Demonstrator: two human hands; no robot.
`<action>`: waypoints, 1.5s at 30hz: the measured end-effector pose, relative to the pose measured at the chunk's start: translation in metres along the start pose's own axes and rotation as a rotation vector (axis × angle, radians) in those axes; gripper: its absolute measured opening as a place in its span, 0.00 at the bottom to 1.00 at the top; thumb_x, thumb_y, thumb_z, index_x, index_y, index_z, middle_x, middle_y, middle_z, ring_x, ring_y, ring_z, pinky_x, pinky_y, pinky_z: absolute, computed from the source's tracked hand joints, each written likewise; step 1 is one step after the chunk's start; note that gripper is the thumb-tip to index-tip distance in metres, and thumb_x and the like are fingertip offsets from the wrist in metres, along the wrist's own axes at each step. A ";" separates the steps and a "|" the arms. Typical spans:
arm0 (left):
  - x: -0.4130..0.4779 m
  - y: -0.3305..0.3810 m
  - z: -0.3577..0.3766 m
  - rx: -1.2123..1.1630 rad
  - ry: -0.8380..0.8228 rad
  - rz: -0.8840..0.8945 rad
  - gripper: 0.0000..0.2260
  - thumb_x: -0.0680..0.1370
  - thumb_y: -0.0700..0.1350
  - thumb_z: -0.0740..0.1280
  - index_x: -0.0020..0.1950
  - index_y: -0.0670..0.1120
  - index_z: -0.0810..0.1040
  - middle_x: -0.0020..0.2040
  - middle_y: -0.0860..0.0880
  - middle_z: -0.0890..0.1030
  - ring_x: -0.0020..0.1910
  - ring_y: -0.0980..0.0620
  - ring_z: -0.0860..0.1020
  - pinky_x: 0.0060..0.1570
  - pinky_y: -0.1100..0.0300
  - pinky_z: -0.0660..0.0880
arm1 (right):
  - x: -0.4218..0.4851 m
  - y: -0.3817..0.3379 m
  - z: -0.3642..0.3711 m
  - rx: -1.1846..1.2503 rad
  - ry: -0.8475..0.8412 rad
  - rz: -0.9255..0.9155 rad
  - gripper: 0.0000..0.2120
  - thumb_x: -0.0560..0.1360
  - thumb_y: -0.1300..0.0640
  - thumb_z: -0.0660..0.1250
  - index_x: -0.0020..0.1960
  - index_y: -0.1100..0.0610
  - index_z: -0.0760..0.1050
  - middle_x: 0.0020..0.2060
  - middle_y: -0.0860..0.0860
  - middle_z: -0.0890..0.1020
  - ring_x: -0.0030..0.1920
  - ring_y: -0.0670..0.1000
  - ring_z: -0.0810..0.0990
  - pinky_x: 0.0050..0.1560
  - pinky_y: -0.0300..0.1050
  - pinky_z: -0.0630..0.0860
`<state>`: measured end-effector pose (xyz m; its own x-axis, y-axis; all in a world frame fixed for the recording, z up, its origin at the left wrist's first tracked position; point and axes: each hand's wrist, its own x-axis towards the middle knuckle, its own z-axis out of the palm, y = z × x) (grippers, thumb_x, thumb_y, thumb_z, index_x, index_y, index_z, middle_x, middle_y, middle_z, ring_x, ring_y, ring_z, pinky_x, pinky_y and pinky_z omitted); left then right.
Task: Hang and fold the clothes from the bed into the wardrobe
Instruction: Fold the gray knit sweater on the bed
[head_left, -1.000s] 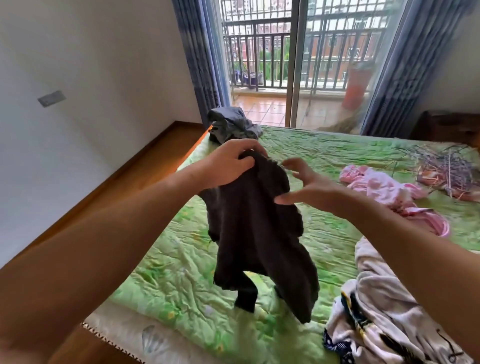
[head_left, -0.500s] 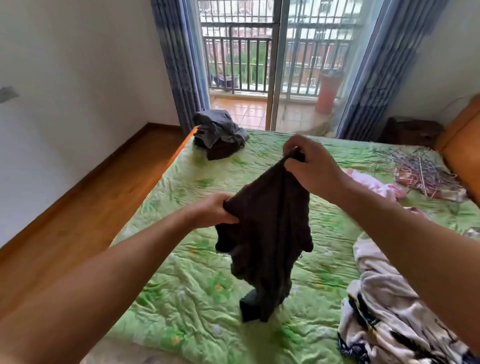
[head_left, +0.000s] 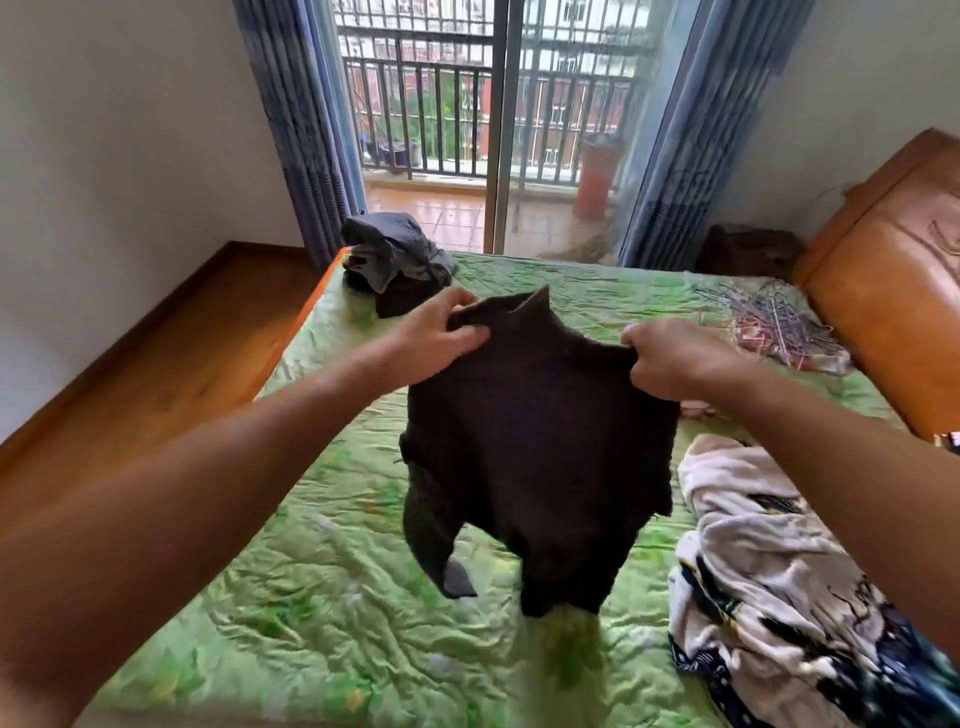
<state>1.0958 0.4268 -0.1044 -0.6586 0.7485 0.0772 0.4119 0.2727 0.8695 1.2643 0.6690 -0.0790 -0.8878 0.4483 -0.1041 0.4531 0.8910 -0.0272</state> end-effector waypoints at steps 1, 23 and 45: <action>-0.002 0.005 -0.010 0.142 -0.104 0.034 0.20 0.74 0.45 0.76 0.62 0.50 0.72 0.49 0.51 0.81 0.44 0.55 0.80 0.43 0.61 0.78 | 0.004 0.005 -0.002 0.263 -0.019 0.050 0.10 0.68 0.66 0.61 0.45 0.56 0.78 0.41 0.54 0.79 0.45 0.58 0.78 0.40 0.45 0.71; -0.041 -0.023 -0.064 0.620 0.505 0.184 0.13 0.80 0.51 0.66 0.54 0.50 0.62 0.35 0.49 0.76 0.32 0.43 0.74 0.34 0.53 0.67 | -0.003 0.032 -0.006 0.521 0.442 -0.139 0.08 0.75 0.54 0.66 0.52 0.53 0.81 0.45 0.51 0.85 0.49 0.57 0.81 0.48 0.46 0.71; -0.081 -0.003 -0.100 0.663 0.299 0.349 0.18 0.72 0.43 0.70 0.61 0.45 0.77 0.56 0.53 0.70 0.57 0.51 0.72 0.63 0.67 0.65 | -0.070 0.046 -0.014 -0.005 0.778 -0.659 0.14 0.70 0.61 0.65 0.56 0.56 0.72 0.50 0.56 0.83 0.29 0.62 0.80 0.30 0.49 0.76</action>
<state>1.0851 0.3050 -0.0642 -0.5249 0.6891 0.4996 0.8511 0.4250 0.3081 1.3460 0.6797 -0.0590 -0.7673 -0.2108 0.6056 -0.1433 0.9769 0.1586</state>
